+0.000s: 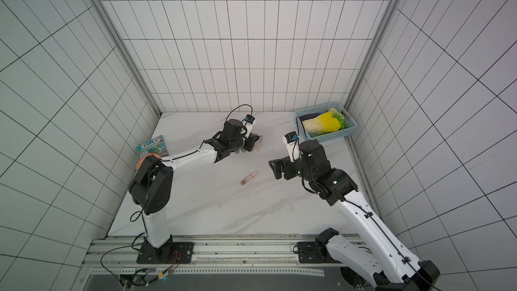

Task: Arrange the lipsticks in the organizer
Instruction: Place the lipstick in the storage box.

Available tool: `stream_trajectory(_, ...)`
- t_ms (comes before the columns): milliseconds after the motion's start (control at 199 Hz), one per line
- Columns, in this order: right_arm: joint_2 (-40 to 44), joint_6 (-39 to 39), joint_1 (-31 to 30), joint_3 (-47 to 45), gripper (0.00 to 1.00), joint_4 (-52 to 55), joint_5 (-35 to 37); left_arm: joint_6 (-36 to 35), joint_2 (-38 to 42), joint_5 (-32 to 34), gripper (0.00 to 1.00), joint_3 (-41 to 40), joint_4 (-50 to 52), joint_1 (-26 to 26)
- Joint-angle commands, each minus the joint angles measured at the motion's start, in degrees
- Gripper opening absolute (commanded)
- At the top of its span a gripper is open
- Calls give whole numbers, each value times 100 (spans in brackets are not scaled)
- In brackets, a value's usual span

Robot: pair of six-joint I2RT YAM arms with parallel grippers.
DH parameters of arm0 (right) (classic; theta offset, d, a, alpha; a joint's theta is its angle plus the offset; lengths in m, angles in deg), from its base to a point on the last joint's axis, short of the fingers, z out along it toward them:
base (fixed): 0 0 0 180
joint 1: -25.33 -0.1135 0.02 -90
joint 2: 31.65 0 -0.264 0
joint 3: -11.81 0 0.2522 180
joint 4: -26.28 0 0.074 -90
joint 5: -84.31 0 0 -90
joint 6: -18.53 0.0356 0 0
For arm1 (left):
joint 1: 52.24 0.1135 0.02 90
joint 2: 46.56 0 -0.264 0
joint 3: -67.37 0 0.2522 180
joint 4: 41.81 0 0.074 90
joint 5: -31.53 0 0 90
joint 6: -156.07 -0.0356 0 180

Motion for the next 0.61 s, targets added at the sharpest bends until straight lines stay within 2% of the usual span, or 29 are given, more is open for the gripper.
stream_trajectory(0,71,29,55,-156,99,-53,124,-253,-324,453,7,433,-183,4)
stream_trajectory(156,90,25,63,-200,99,-43,21,-253,-637,628,7,724,-223,17)
stream_trajectory(356,-15,8,72,-210,99,-69,-63,-226,-865,515,7,925,-235,15)
stream_trajectory(602,-61,34,71,-215,99,-90,-175,-135,-616,379,7,821,-278,0)
